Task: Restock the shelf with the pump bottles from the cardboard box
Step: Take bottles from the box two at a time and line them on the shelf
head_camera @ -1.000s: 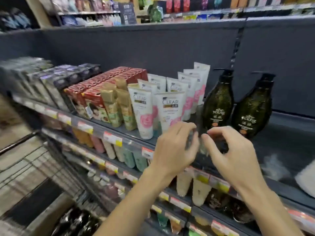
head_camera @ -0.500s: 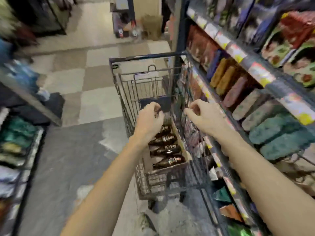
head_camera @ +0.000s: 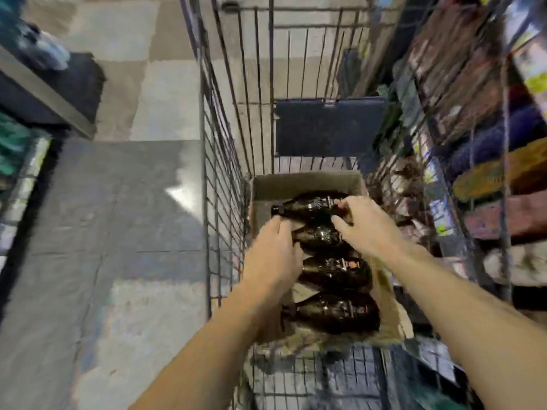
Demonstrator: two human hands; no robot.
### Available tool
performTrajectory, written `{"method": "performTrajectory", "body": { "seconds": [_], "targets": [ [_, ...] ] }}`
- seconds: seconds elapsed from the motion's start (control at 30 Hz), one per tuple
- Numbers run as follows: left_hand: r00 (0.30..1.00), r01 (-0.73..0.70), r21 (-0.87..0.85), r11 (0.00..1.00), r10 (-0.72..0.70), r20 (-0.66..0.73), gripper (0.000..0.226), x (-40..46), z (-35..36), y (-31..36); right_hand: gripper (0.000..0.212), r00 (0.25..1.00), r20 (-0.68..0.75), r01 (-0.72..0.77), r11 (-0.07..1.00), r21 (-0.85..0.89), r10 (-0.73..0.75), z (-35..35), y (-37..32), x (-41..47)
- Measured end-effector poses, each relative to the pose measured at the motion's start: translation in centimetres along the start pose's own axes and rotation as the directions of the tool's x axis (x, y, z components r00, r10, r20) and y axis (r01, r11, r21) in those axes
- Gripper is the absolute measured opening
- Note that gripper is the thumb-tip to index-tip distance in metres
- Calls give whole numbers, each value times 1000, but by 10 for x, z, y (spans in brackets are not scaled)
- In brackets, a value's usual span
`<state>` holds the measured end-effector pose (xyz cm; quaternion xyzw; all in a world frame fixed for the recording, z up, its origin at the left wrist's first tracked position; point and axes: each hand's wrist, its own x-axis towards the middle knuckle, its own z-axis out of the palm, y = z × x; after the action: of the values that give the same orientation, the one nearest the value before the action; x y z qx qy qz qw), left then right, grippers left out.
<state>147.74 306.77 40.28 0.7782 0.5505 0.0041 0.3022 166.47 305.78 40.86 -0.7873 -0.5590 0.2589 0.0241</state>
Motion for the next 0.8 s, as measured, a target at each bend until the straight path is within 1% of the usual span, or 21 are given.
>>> {"method": "performTrajectory", "body": {
  "seconds": [0.03, 0.07, 0.1, 0.13, 0.2, 0.23, 0.3, 0.37, 0.43, 0.47, 0.53, 0.57, 0.63, 0.73, 0.77, 0.8],
  "targets": [
    [994, 86, -49, 995, -83, 66, 32, 13, 25, -8, 40, 999, 39, -5, 1000, -26, 6, 17, 14, 20],
    [974, 199, -88, 976, -187, 129, 33, 25, 48, -14, 41, 997, 75, 2, 998, -57, 2, 32, 25, 40],
    [937, 321, -118, 940, -296, 184, 36, 35, 67, -17, 43, 994, 105, 26, 996, -82, -17, 43, 35, 58],
    [886, 440, -156, 884, -400, 234, 39, 46, 83, -17, 46, 991, 124, 53, 993, -105, -40, 50, 43, 73],
    [759, 645, -258, 720, -562, 328, 50, 68, 106, -13, 53, 983, 151, 127, 978, -163, -103, 59, 51, 104],
    [696, 717, -306, 627, -615, 370, 57, 77, 115, -8, 57, 976, 168, 168, 967, -190, -136, 62, 51, 118],
    [601, 798, -366, 479, -679, 422, 74, 92, 130, 4, 67, 958, 219, 232, 947, -220, -184, 70, 48, 142],
    [531, 841, -381, 385, -724, 441, 90, 104, 139, 10, 78, 940, 275, 270, 933, -238, -202, 79, 44, 159],
    [469, 859, -439, 264, -752, 464, 106, 115, 145, 8, 82, 938, 288, 271, 924, -271, -191, 85, 44, 170],
    [446, 854, -482, 196, -752, 485, 112, 120, 147, 5, 82, 942, 283, 267, 916, -300, -182, 86, 44, 172],
    [433, 822, -562, 91, -740, 514, 116, 126, 154, 0, 78, 942, 290, 273, 885, -376, -167, 87, 43, 173],
    [433, 805, -591, 53, -733, 525, 115, 127, 156, 0, 77, 942, 295, 275, 868, -414, -158, 88, 41, 174],
    [432, 781, -625, -4, -718, 545, 103, 126, 153, 4, 79, 944, 304, 266, 846, -462, -131, 91, 33, 171],
    [445, 724, -683, -93, -693, 566, 73, 125, 158, 9, 81, 956, 277, 214, 872, -441, -95, 95, 27, 166],
    [441, 710, -696, -113, -699, 563, 71, 122, 157, 11, 81, 960, 265, 207, 873, -441, -94, 96, 26, 164],
    [432, 705, -701, -113, -716, 549, 75, 120, 158, 13, 83, 962, 256, 201, 872, -447, -90, 95, 25, 163]
  ]
}}
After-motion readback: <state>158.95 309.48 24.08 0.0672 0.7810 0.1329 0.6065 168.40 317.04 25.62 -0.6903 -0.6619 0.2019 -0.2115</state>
